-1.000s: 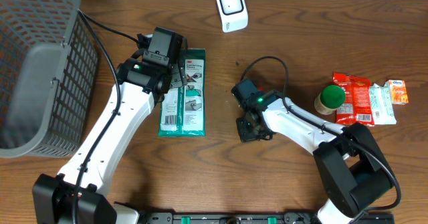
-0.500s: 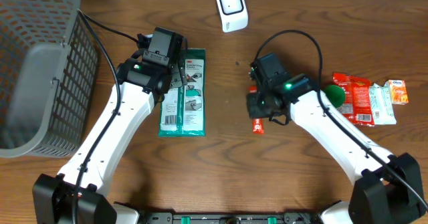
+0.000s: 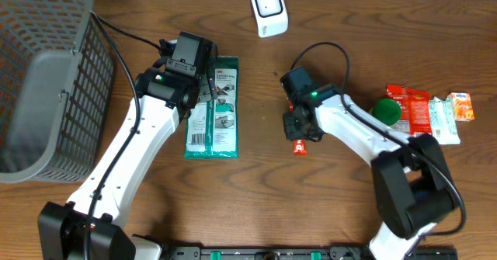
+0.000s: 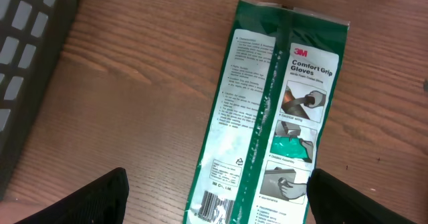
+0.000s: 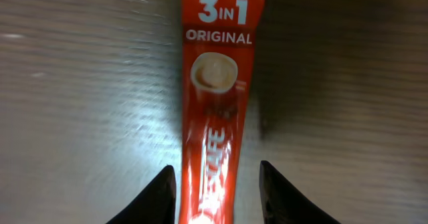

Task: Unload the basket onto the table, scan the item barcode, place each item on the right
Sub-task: 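Close the right gripper on the Nescafe tube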

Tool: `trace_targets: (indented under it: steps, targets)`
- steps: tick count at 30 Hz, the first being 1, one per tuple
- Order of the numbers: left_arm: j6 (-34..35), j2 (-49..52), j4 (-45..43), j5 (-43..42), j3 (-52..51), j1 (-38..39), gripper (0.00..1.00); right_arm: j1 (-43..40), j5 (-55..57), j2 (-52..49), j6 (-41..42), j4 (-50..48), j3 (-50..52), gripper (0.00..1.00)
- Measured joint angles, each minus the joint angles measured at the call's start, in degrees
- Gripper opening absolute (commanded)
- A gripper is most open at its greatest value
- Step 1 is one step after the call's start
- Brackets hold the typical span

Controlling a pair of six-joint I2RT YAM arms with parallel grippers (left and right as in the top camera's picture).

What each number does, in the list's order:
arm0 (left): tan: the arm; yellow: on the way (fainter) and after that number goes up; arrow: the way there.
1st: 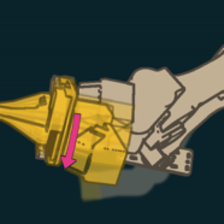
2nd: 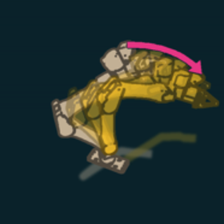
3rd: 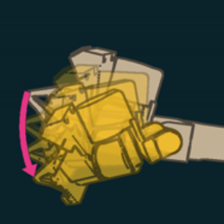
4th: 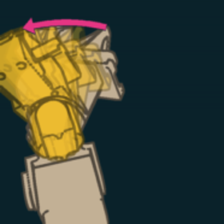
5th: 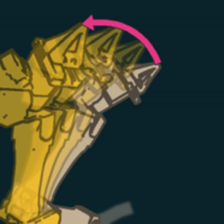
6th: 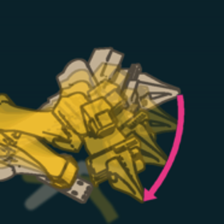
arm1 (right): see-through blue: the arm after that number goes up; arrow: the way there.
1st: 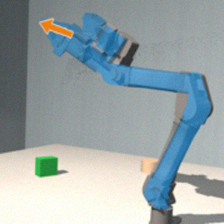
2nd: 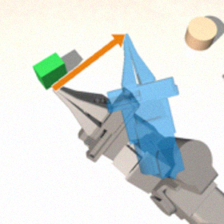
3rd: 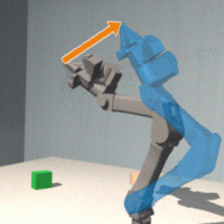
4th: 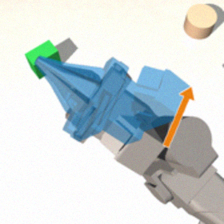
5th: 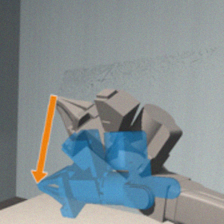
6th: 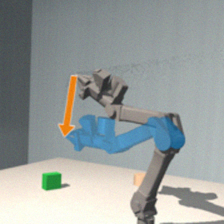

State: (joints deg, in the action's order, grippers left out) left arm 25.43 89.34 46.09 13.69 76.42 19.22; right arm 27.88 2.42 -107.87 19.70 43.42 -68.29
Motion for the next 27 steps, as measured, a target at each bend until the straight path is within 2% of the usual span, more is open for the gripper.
trace_targets:
  steps: [5,9,13,25,27]
  targets:
    - [0.0,0.0,0.0,0.0,0.0,0.0,0.85,0.0,0.1,-2.8,0.6,-1.6,-0.3,0.26]
    - [0.0,0.0,0.0,0.0,0.0,0.0,0.85,0.0,0.3,-2.9,1.0,-2.2,-0.4,0.11]
    - [0.0,0.0,0.0,0.0,0.0,0.0,0.85,0.0,0.4,-2.9,0.9,-2.5,-0.4,0.01]
    - [0.0,0.0,0.0,0.0,0.0,0.0,0.85,0.0,0.3,-1.6,0.6,-0.3,-0.6,0.01]
    - [0.0,0.0,0.0,0.0,0.0,0.0,0.85,0.0,0.2,-0.1,0.6,-0.4,-0.6,0.04]
